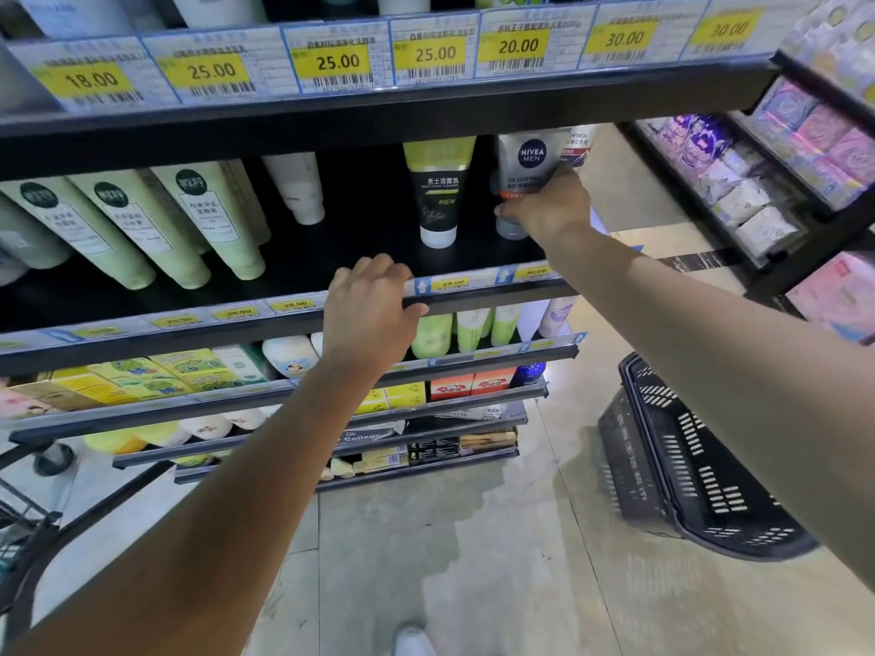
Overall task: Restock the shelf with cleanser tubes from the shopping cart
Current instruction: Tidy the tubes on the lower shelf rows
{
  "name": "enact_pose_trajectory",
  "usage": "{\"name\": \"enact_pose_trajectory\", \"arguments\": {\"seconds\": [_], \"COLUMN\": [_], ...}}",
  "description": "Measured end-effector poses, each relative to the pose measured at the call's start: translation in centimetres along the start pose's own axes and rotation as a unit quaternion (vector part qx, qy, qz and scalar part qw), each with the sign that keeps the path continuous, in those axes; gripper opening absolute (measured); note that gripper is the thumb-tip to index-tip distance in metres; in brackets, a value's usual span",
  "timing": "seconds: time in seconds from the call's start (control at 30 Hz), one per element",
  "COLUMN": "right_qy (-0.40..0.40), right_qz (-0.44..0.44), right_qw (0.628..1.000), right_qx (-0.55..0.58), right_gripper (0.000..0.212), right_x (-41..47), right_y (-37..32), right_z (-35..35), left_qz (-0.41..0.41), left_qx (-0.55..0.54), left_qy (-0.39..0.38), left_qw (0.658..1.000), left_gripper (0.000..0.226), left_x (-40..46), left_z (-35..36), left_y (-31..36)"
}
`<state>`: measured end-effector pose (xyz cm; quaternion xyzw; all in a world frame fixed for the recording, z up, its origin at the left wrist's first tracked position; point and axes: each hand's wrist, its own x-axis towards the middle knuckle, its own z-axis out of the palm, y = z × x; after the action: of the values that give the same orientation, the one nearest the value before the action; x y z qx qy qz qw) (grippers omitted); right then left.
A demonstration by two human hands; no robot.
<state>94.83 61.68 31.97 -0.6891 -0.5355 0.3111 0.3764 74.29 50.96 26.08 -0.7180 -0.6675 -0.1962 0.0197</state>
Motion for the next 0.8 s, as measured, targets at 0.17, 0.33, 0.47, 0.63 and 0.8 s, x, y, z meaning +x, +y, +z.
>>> {"name": "enact_pose_trajectory", "arguments": {"seconds": [0.17,0.33,0.47,0.63,0.8], "right_qy": [0.000,0.002,-0.001,-0.017,-0.042], "right_qz": [0.004,0.008,0.010,0.016,0.026], "right_qw": [1.000,1.000,1.000,1.000,0.999], "right_qx": [0.002,0.004,0.004,0.017,0.008], "right_gripper": [0.060,0.060,0.058,0.058,0.062], "right_x": [0.1,0.1,-0.1,-0.1,-0.6], "right_y": [0.1,0.1,0.0,0.1,0.1], "right_z": [0.3,0.4,0.2,0.0,-0.7], "left_qz": [-0.002,-0.003,-0.008,-0.007,0.004], "left_qx": [0.002,0.006,0.003,0.007,0.001], "left_qy": [-0.001,-0.007,-0.013,-0.019,-0.041], "left_qw": [1.000,1.000,1.000,1.000,0.999], "left_gripper": [0.042,0.042,0.042,0.043,0.041], "left_x": [-0.1,-0.1,-0.1,0.0,-0.2], "left_z": [0.1,0.0,-0.1,-0.3,-1.0], "left_y": [0.0,0.1,0.2,0.2,0.4]}}
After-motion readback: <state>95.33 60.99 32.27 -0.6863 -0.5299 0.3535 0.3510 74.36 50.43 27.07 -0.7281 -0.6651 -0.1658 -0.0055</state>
